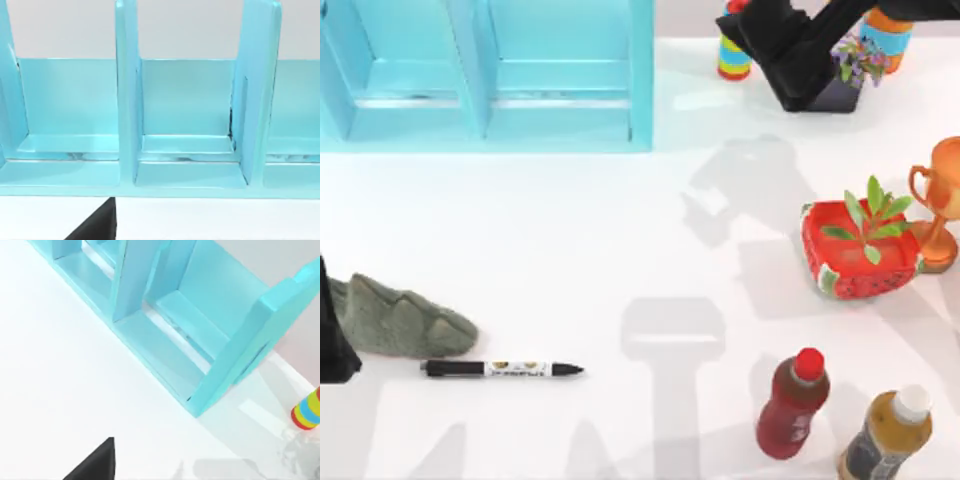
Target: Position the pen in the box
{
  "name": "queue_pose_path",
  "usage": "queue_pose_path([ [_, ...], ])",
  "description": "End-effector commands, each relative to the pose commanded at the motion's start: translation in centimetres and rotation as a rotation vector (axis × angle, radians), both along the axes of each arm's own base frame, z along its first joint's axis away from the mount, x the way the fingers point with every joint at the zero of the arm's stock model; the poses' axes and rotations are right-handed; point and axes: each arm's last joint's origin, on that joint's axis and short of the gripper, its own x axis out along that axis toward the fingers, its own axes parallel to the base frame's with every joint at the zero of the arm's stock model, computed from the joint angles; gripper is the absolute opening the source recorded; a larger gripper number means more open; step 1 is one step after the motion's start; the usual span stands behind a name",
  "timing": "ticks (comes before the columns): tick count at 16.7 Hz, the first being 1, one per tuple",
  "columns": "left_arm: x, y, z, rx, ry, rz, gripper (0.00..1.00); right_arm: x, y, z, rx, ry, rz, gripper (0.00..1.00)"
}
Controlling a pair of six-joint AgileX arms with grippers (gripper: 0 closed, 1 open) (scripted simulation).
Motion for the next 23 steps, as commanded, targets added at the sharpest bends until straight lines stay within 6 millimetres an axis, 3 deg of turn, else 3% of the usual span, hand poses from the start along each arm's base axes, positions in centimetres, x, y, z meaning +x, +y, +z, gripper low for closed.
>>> queue_pose_path([
  [4, 0.0, 0.0, 0.0, 0.000, 0.000, 0.000, 1.00, 4.1, 8.5, -3.3, -0.165, 0.161, 0.215, 1.00],
  [8, 0.0, 0.0, 0.0, 0.000, 0.000, 0.000, 1.00, 6.1, 15.4, -9.3, -0.309, 0.326, 0.401, 1.00],
  [11, 0.0, 0.0, 0.0, 0.000, 0.000, 0.000, 1.00, 6.6, 18.9, -14.2, -0.393, 0.445, 0.513, 1.00],
  [14, 0.0, 0.0, 0.0, 0.000, 0.000, 0.000, 1.00, 6.7, 21.0, -18.6, -0.452, 0.549, 0.596, 1.00],
  [17, 0.0, 0.0, 0.0, 0.000, 0.000, 0.000, 1.00, 6.7, 22.1, -21.7, -0.486, 0.626, 0.649, 1.00],
  [20, 0.0, 0.0, 0.0, 0.000, 0.000, 0.000, 1.00, 6.7, 22.4, -23.0, -0.498, 0.659, 0.669, 1.00],
  [23, 0.0, 0.0, 0.0, 0.000, 0.000, 0.000, 1.00, 6.7, 22.4, -23.0, -0.498, 0.659, 0.669, 1.00],
])
